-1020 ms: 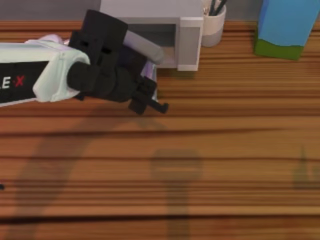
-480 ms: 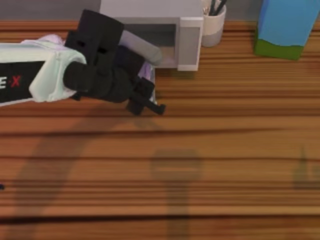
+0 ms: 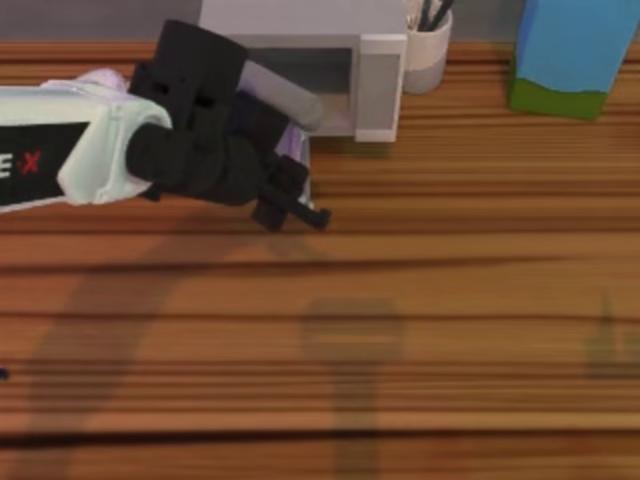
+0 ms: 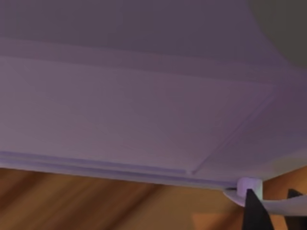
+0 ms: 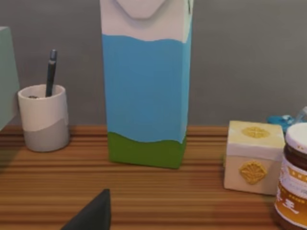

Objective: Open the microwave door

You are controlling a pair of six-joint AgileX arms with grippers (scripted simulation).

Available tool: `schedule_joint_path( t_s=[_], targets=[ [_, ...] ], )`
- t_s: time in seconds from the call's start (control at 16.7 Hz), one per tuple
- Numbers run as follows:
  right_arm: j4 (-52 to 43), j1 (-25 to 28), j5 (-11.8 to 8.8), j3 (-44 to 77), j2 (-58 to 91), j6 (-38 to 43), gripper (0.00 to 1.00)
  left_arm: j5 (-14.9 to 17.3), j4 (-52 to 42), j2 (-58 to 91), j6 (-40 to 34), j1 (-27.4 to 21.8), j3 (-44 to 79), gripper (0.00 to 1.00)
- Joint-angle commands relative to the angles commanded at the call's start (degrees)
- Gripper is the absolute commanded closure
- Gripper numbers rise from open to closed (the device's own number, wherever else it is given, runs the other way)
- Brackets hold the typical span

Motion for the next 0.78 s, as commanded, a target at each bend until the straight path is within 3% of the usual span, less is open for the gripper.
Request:
schedule_joint_path(
  t_s=[0.78],
  targets=[
    [0.0, 0.0, 0.0, 0.0, 0.0, 0.0, 0.00, 0.8, -0.2, 0.0, 0.3, -0.1, -0.2, 1.00]
  ],
)
